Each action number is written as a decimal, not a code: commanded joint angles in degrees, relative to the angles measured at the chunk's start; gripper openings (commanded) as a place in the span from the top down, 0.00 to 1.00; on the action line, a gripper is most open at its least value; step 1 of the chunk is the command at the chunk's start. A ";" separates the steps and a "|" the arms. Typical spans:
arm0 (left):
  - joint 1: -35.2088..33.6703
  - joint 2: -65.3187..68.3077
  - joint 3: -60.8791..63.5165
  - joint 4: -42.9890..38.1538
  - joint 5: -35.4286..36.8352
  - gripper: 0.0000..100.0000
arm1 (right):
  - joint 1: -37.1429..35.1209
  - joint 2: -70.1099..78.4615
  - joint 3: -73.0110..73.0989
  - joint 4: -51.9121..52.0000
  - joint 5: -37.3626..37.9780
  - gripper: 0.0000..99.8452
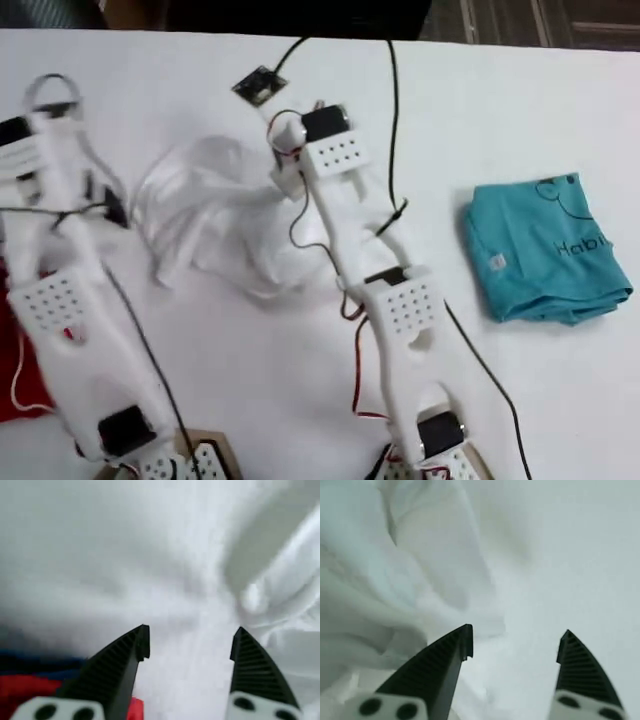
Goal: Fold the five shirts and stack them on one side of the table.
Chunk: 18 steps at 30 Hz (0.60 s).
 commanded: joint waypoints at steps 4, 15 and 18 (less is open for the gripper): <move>-14.77 -0.88 -7.96 1.14 -0.53 0.72 | -5.23 -1.01 -0.70 0.66 0.35 0.72; -27.69 -0.26 -9.80 1.05 -7.21 0.72 | -17.19 -2.59 -8.26 7.78 6.15 0.72; -29.36 -0.26 -10.15 1.05 -7.47 0.72 | -19.21 -1.80 -8.09 7.87 7.21 0.72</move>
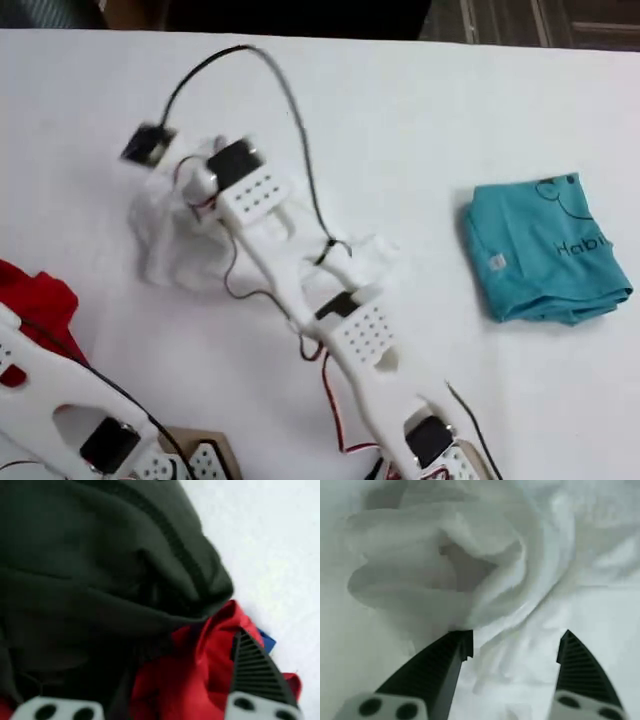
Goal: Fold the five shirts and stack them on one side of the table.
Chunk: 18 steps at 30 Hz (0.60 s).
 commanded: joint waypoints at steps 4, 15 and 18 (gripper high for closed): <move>-4.92 -0.35 -2.51 0.70 -0.62 0.72 | -4.26 -1.27 -2.90 0.57 1.32 0.72; -8.70 -0.26 -2.15 0.79 -0.70 0.72 | -8.40 3.91 -1.23 0.40 3.60 0.72; -8.44 -0.26 -2.07 0.79 -0.62 0.72 | -6.02 7.43 -1.67 0.22 3.60 0.74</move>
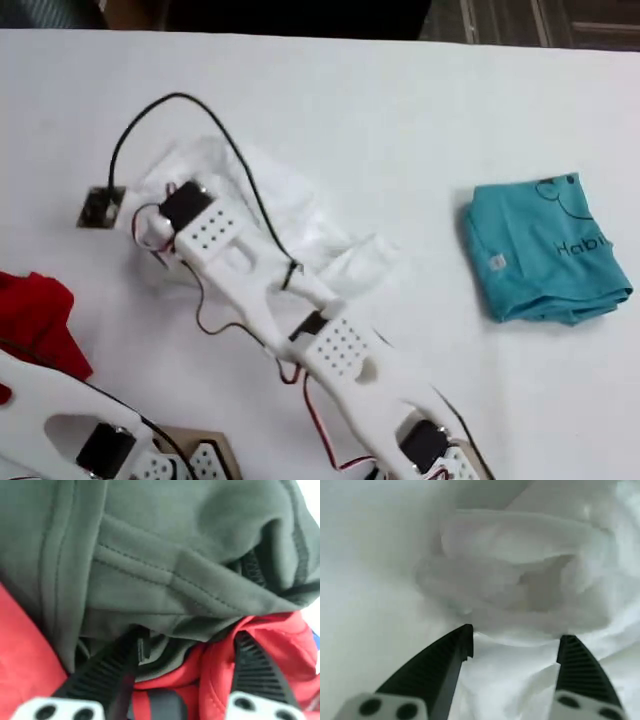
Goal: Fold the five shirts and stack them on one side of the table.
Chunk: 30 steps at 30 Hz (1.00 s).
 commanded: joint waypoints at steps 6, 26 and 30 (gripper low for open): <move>-0.44 -0.26 -2.07 0.79 -0.44 0.72 | 9.45 1.89 -1.93 -2.24 0.26 0.98; 3.08 -0.18 -1.98 0.88 -0.18 0.72 | 9.89 -18.24 -30.86 -2.07 0.35 0.98; 3.52 -0.18 -1.89 0.97 -0.18 0.72 | 7.78 -23.25 -32.53 -2.33 0.00 0.98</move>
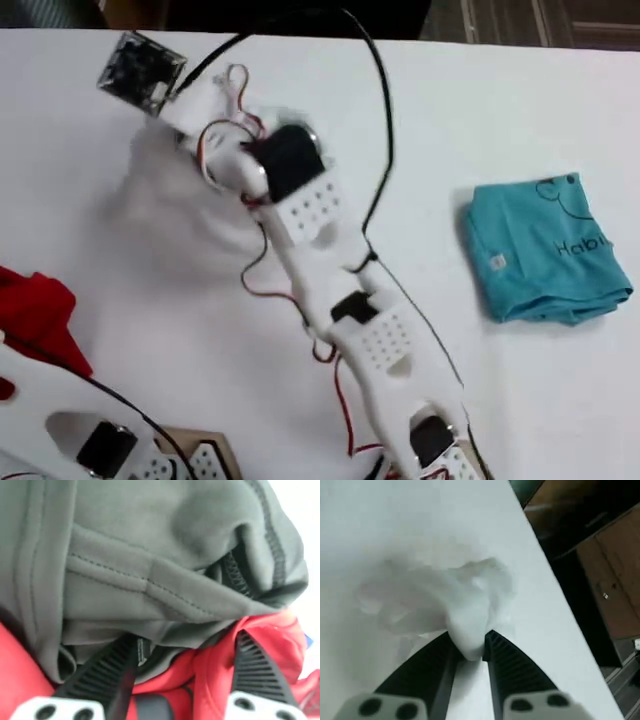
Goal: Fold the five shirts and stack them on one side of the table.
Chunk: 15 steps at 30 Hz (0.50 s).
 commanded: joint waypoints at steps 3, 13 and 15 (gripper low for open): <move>1.23 -0.53 -1.89 0.97 -0.09 0.72 | -1.27 -9.63 -2.81 -0.31 -0.09 0.98; 2.55 -0.53 -1.89 0.97 -0.09 0.72 | 4.09 3.21 12.31 1.80 -0.18 0.98; 2.73 -0.53 -1.89 0.97 -0.09 0.72 | 4.62 7.60 15.56 1.80 -0.09 0.98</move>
